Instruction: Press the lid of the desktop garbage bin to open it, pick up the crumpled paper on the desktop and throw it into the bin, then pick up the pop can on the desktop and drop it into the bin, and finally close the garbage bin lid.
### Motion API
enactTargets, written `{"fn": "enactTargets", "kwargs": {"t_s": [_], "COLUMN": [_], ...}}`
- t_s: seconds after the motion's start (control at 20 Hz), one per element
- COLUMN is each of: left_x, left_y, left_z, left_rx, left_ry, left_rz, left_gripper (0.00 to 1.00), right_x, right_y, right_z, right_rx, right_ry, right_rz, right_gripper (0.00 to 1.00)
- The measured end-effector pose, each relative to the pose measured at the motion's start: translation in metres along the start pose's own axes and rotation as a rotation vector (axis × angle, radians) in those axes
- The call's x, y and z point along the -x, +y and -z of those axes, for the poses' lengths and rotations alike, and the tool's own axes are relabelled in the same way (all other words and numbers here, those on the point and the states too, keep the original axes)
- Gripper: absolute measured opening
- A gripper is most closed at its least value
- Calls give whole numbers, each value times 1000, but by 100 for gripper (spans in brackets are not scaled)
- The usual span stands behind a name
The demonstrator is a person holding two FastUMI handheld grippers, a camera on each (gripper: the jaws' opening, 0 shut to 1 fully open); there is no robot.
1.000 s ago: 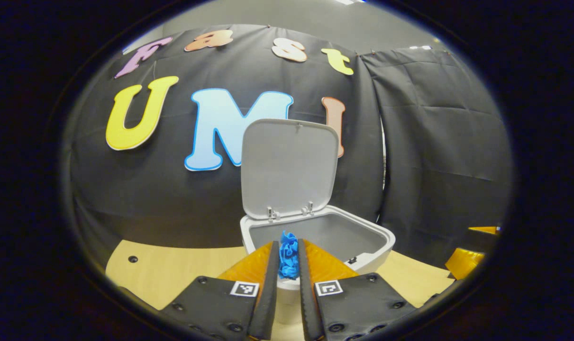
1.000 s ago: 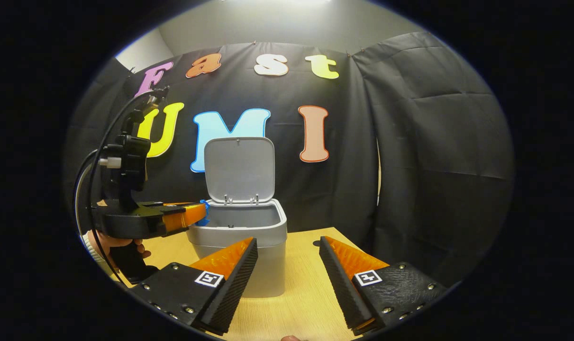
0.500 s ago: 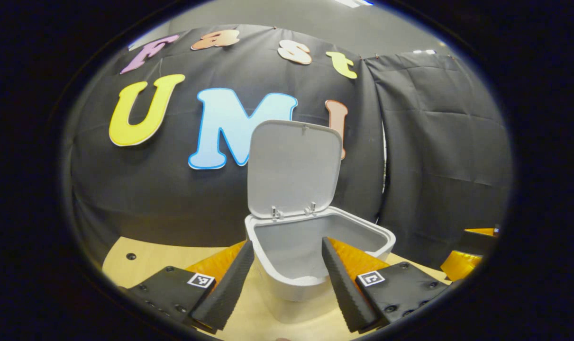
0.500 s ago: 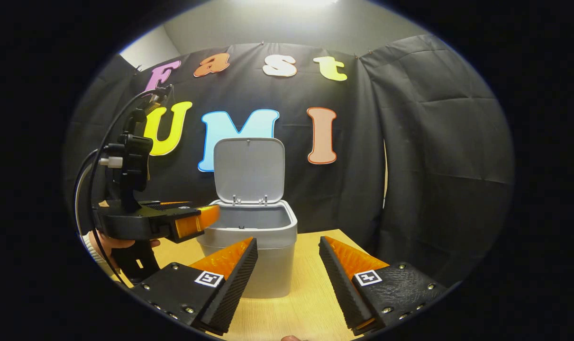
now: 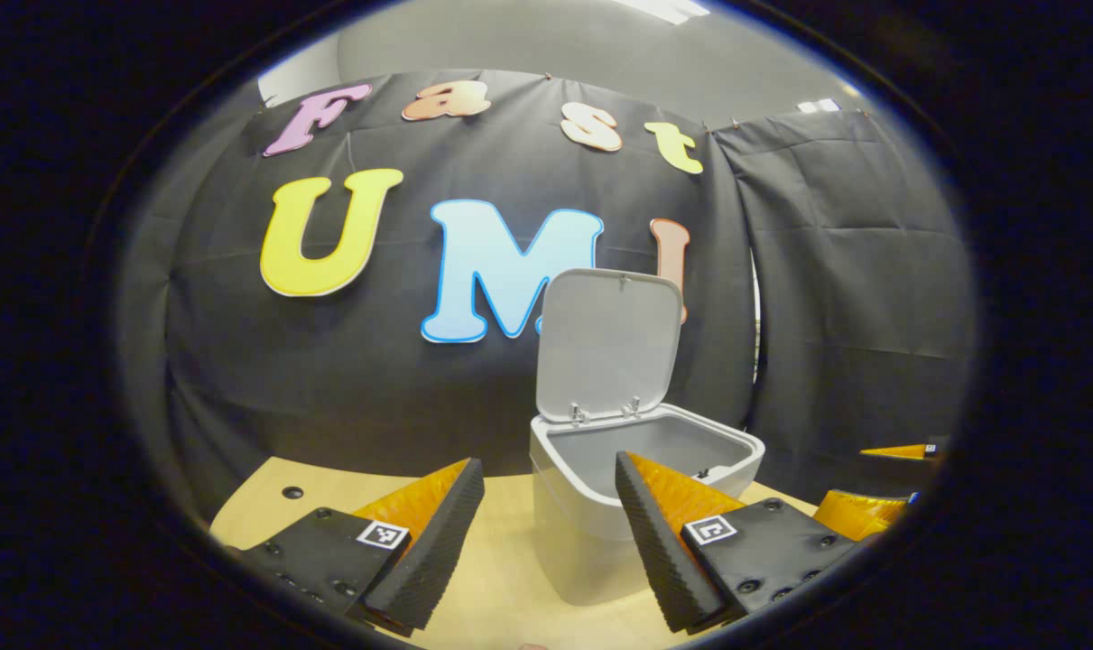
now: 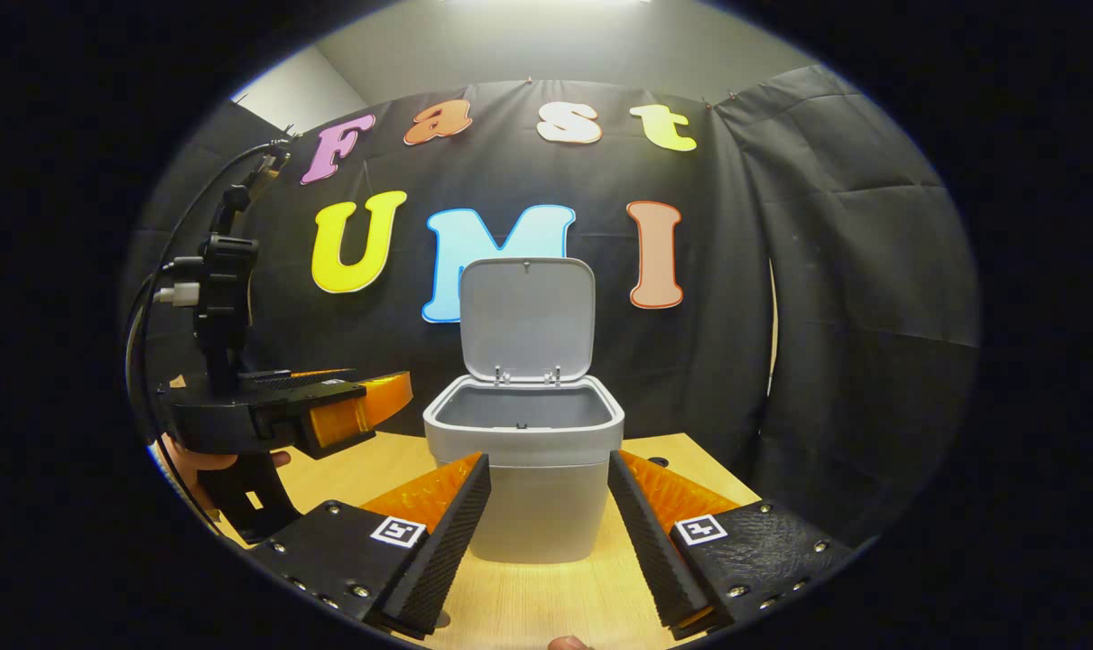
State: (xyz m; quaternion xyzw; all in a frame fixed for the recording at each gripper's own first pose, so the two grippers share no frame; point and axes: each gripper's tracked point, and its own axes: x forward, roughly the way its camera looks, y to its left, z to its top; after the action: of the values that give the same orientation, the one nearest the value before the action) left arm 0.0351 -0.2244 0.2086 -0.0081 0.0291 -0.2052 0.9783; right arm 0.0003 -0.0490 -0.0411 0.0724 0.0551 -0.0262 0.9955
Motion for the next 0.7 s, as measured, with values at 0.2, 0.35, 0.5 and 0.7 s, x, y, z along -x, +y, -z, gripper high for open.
{"fn": "enactTargets", "kwargs": {"t_s": [0.2, 0.35, 0.5, 0.7], "left_x": [28, 50, 70, 92], "left_y": [22, 40, 54, 73], "left_z": [4, 9, 14, 17], "left_rx": [-1, -1, -1, 1], "left_ry": [0, 5, 13, 17], "left_rz": [-50, -93, -127, -172], "left_gripper": [96, 95, 96, 96], "right_x": [3, 5, 7, 13], "right_y": [21, 39, 59, 85], "right_z": [5, 17, 35, 53], "right_rx": [15, 5, -3, 9], "right_ry": [15, 39, 106, 167], "right_rz": [-53, -100, -156, -223], "right_gripper": [86, 85, 85, 98]}}
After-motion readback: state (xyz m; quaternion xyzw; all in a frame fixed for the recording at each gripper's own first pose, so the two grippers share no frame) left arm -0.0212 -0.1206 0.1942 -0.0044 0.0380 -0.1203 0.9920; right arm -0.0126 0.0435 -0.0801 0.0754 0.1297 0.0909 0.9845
